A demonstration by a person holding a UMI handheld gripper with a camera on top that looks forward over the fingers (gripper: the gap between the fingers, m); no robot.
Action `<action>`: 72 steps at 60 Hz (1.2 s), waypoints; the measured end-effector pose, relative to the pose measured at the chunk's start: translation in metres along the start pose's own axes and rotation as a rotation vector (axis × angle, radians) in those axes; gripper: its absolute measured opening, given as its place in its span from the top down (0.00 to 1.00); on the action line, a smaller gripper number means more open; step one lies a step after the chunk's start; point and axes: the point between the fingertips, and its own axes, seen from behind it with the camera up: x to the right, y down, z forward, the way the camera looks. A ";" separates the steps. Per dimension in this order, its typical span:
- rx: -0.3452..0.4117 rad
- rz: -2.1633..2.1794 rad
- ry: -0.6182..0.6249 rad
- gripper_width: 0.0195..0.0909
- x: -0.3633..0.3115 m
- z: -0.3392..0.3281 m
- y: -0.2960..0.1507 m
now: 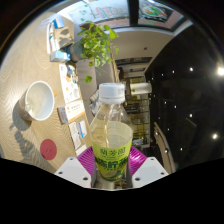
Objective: Pour water
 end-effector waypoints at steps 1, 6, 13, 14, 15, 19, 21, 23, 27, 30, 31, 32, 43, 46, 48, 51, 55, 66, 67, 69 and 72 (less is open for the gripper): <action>0.005 0.054 -0.009 0.70 0.002 -0.001 0.001; 0.041 0.313 -0.081 0.70 0.006 -0.005 0.004; 0.062 0.640 -0.193 0.70 -0.006 -0.003 0.013; 0.063 0.683 -0.209 0.70 -0.011 -0.002 0.013; 0.063 0.726 -0.226 0.70 -0.015 0.000 0.014; 0.074 0.885 -0.296 0.70 -0.031 0.004 0.015; 0.085 0.953 -0.326 0.70 -0.041 0.007 0.015; 0.095 1.012 -0.359 0.70 -0.052 0.013 0.017; 0.098 1.112 -0.415 0.70 -0.074 0.022 0.021; 0.105 1.164 -0.445 0.70 -0.090 0.028 0.021; 0.106 1.176 -0.454 0.70 -0.094 0.031 0.022; 0.108 1.185 -0.463 0.70 -0.099 0.033 0.023; 0.110 1.263 -0.550 0.70 -0.145 0.054 0.024; 0.116 1.278 -0.575 0.70 -0.156 0.056 0.021; 0.113 1.281 -0.585 0.70 -0.163 0.058 0.021; 0.117 1.275 -0.592 0.69 -0.170 0.059 0.023; 0.114 1.264 -0.602 0.70 -0.184 0.062 0.024; 0.162 1.277 -0.575 0.64 -0.184 0.064 0.026; 0.169 1.270 -0.571 0.63 -0.184 0.064 0.025; 0.179 1.257 -0.563 0.61 -0.184 0.063 0.025; 0.177 1.257 -0.558 0.57 -0.183 0.063 0.025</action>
